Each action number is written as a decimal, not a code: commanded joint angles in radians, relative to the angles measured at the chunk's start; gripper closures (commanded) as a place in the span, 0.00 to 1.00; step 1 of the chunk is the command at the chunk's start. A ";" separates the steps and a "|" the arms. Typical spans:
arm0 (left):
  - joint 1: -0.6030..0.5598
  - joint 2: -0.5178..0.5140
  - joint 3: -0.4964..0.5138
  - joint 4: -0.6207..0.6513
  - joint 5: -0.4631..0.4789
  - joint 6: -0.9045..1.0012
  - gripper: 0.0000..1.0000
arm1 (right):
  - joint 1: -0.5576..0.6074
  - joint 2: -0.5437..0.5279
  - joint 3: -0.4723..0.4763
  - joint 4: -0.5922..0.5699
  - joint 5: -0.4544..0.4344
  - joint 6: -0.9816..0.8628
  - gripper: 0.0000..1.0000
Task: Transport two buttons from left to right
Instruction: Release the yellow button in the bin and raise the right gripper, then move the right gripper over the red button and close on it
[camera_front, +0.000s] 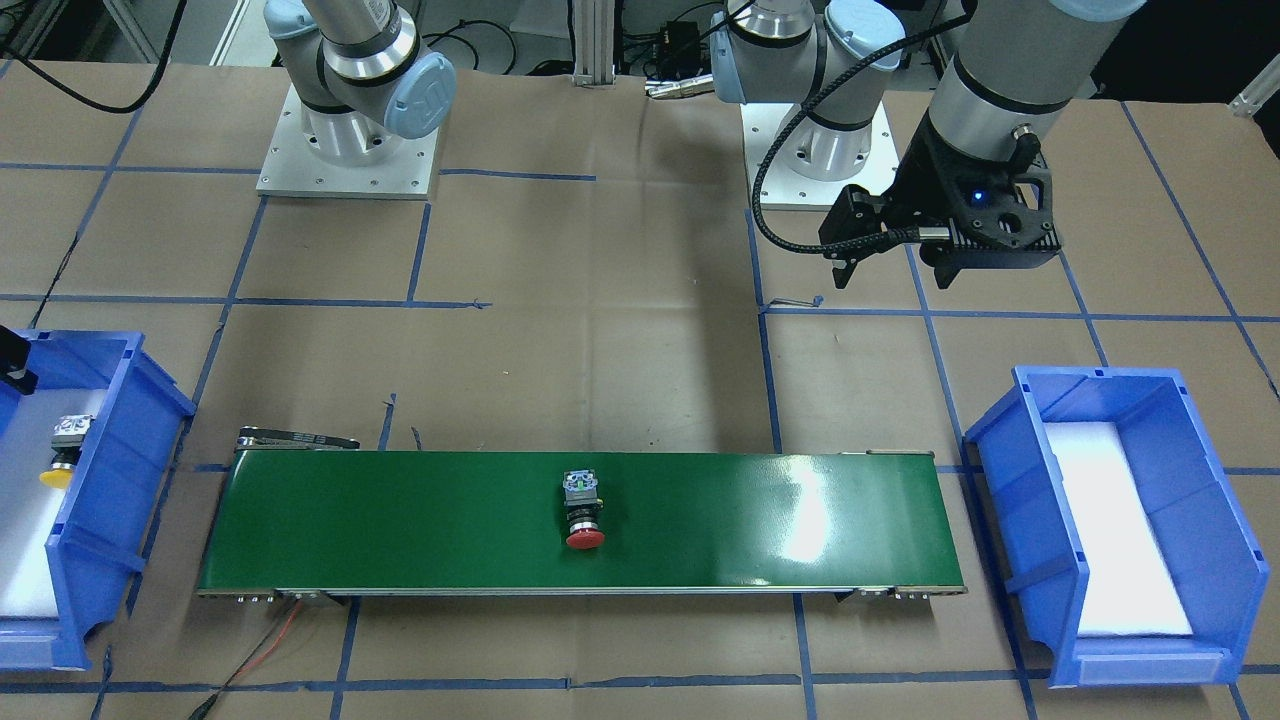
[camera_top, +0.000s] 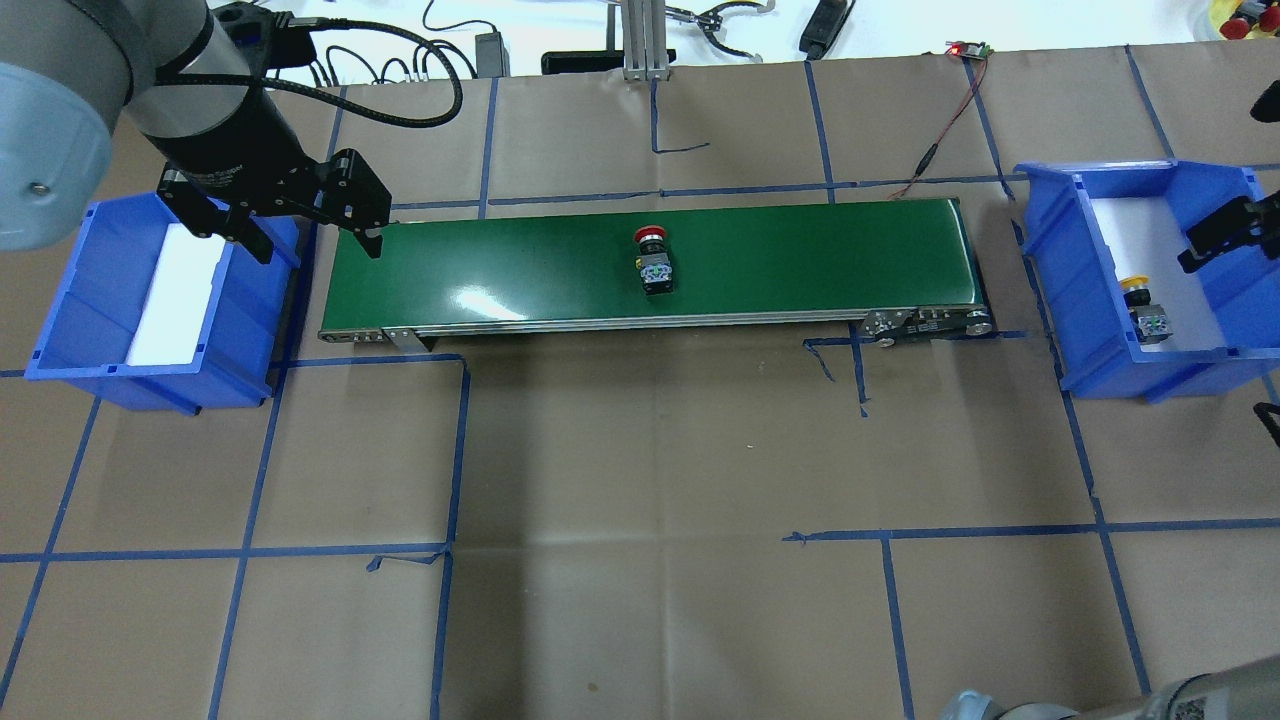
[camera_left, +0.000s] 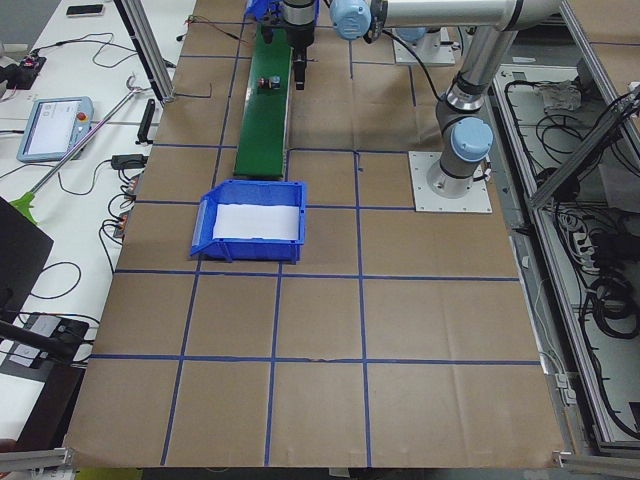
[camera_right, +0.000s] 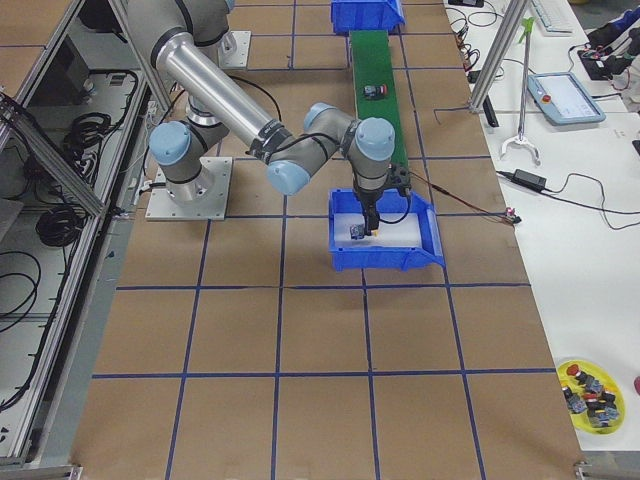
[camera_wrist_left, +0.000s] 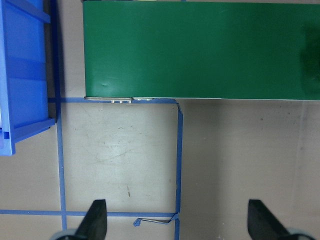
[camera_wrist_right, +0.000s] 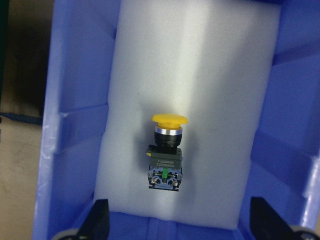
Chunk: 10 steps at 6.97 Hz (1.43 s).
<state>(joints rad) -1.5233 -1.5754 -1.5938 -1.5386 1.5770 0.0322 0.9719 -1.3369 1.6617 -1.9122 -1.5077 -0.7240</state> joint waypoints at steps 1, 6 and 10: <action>0.000 0.000 0.000 0.000 0.000 0.000 0.00 | 0.150 -0.011 -0.141 0.064 0.000 0.253 0.01; 0.000 0.000 0.000 0.006 0.000 0.000 0.00 | 0.598 -0.039 -0.188 0.108 -0.011 0.885 0.01; 0.000 0.000 0.000 0.006 0.000 0.000 0.00 | 0.619 0.021 -0.168 0.108 -0.013 0.868 0.01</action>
<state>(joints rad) -1.5232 -1.5754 -1.5938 -1.5321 1.5763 0.0322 1.5884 -1.3362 1.4820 -1.7944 -1.5205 0.1479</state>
